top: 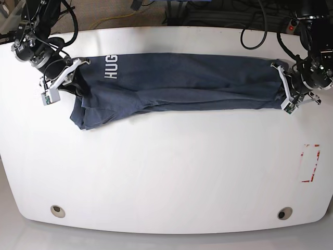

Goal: Fold the T-shirt properly
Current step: 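Lay the folded strip down along the printed edge with both grippers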

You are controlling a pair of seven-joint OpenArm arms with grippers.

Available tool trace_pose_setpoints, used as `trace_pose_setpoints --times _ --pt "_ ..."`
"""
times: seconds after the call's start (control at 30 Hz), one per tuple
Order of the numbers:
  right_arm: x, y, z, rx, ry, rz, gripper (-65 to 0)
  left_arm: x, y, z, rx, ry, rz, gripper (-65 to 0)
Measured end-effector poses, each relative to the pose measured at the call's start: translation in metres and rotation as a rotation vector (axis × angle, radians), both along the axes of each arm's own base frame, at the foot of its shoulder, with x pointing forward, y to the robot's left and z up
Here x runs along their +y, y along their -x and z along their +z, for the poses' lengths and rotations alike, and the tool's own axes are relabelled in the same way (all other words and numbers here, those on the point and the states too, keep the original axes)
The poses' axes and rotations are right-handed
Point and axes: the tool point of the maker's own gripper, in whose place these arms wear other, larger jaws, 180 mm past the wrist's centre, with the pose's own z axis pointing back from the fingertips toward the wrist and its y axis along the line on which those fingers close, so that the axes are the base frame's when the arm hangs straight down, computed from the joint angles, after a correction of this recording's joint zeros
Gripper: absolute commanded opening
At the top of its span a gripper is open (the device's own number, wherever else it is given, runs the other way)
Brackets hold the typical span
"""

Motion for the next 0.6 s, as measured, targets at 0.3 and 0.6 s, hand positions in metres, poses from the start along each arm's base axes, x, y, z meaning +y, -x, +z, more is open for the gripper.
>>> trace_pose_setpoints --times 0.3,0.6 --pt "0.006 0.026 -0.032 0.108 -0.039 -0.032 -58.5 0.001 0.015 -0.010 0.041 -0.007 -0.001 -59.7" --pt "-0.012 0.044 -0.031 0.147 -0.005 -0.063 -19.7 0.001 0.019 -0.012 0.053 -0.007 0.000 -12.5"
